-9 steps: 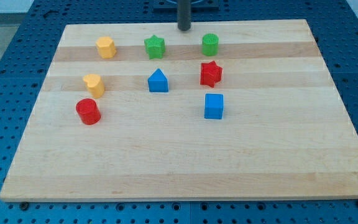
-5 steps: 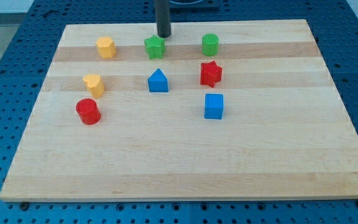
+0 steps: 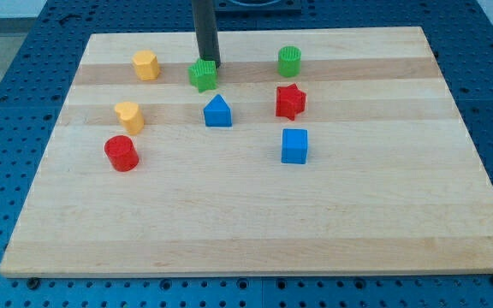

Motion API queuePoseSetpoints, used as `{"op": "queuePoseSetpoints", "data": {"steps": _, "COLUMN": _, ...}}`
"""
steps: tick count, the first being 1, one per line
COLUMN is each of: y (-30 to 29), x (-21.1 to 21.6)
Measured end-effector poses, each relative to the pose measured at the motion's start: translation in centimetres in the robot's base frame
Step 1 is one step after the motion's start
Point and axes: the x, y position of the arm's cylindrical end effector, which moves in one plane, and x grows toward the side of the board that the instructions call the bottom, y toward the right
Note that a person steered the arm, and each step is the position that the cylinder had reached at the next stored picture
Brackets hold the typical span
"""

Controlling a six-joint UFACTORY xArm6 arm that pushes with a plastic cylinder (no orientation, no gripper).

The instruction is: Push green star closer to blue triangle

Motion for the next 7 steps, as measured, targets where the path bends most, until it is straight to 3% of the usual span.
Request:
{"op": "queuePoseSetpoints", "data": {"steps": 3, "y": -2.9, "x": 1.9}}
{"op": "queuePoseSetpoints", "data": {"steps": 7, "y": -3.9, "x": 8.2}}
